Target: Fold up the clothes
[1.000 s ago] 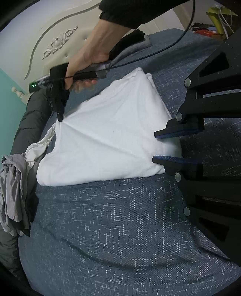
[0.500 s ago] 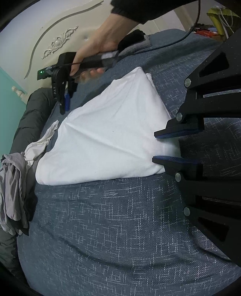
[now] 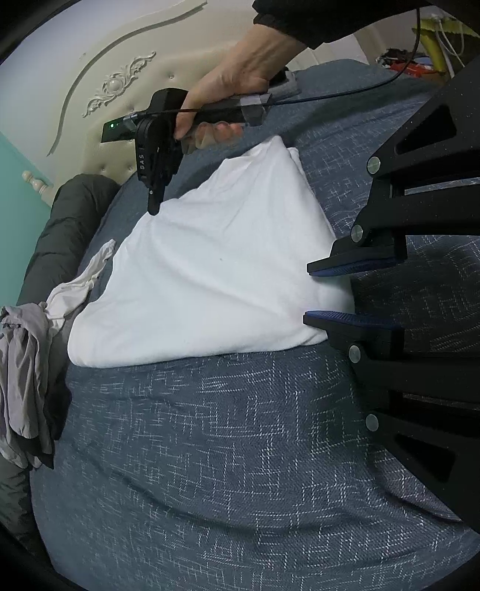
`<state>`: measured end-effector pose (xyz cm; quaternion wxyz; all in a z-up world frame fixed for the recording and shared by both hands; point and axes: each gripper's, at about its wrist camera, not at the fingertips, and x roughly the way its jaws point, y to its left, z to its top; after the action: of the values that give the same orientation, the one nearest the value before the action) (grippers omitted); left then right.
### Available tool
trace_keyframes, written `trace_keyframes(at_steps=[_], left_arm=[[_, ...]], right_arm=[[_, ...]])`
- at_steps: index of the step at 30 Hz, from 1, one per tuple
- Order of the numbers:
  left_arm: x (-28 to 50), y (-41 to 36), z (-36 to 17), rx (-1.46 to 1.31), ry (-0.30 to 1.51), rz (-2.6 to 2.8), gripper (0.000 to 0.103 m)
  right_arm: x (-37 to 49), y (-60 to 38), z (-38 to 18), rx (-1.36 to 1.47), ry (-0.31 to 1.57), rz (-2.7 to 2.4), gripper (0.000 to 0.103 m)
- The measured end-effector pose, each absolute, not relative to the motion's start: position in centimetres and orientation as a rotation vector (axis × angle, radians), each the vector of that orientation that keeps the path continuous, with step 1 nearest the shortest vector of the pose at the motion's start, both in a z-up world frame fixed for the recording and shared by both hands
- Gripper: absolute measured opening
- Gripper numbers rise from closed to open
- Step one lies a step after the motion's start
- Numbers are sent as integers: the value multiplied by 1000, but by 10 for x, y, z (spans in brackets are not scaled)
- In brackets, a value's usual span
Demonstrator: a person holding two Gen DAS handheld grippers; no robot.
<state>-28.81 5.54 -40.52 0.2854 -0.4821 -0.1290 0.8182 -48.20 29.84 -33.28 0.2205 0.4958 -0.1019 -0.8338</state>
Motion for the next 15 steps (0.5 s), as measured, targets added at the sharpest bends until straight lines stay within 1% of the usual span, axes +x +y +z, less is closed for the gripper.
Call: trace_keyframes(at_steps=[3,5,7,8,12,14,15], left_arm=[[-288,53,-405,-1292,-349,2184,21],[-288,51,-405,-1292,-353,2183,21],[-288,51,-404,-1292,-354,2182,21],[-287,51,-404,-1292,-352,2184,21],[-288,51,-403,-1295,-349,2187,21],[-288,52,-403,-1297,-348,2188,21],[-288,52,-403,-1298,-347,2188,21]], right_arm=[[-475,306,-329,1358,-332,-2281,5],[-467,309,-328,1353,-348,-2254,10],[-456,309,-329,1359,-331,-2215,34],[-450,308,-331,1366,-315,-2194,35],[-433,299,-346,1419,-231,-2163,35],[-429,300,-351,1425,-226,-2162,11],[-428,301,-354,1428,-224,-2162,5]])
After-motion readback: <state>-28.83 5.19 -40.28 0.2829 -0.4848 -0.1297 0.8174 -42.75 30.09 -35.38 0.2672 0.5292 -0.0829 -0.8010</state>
